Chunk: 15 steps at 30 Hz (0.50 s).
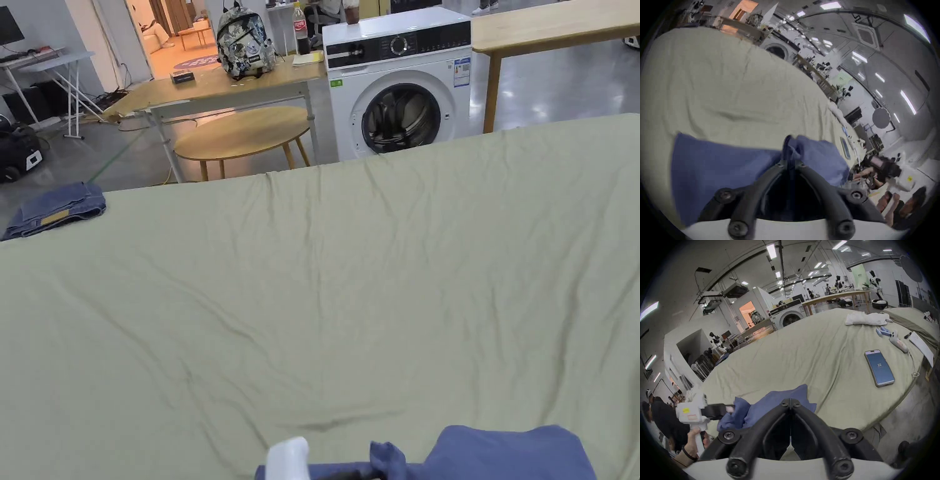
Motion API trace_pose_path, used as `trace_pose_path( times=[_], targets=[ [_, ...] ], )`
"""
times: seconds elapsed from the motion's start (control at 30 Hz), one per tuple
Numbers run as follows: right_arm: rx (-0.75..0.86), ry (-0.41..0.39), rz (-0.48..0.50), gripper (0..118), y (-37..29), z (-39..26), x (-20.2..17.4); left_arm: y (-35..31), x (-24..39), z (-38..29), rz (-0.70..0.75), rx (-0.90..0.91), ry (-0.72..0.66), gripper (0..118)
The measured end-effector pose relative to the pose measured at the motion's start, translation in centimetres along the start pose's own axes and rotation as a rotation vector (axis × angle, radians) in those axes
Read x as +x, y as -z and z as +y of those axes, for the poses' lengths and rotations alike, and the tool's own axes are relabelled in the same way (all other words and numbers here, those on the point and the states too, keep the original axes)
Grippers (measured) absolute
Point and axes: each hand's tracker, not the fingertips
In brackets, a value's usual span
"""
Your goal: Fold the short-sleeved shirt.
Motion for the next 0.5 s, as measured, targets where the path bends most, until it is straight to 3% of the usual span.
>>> trace_pose_path(
  times=[0.13, 0.27, 0.3, 0.33, 0.37, 0.5],
  targets=[
    [-0.002, -0.024, 0.001, 0, 0.0, 0.0, -0.5, 3.4, 1.1, -0.7, -0.004, -0.121, 0.057, 0],
    [-0.012, -0.032, 0.003, 0, 0.3, 0.0, -0.6, 2.3, 1.7, 0.4, 0.006, -0.086, 0.084, 1],
    [-0.014, -0.031, 0.008, 0, 0.4, 0.0, -0.6, 1.4, 1.5, 0.7, -0.005, -0.066, 0.077, 20],
    [-0.019, -0.03, 0.012, 0, 0.5, 0.0, -0.6, -0.6, 1.8, 0.8, -0.021, -0.004, 0.064, 47],
    [-0.027, -0.032, 0.016, 0, 0.7, 0.0, -0.6, -2.4, 1.3, 1.0, -0.022, 0.044, 0.052, 64],
    [-0.051, -0.047, 0.014, 0, 1.2, -0.3, -0.3, -8.7, -3.4, -0.1, 0.016, 0.232, -0.088, 70]
  ],
)
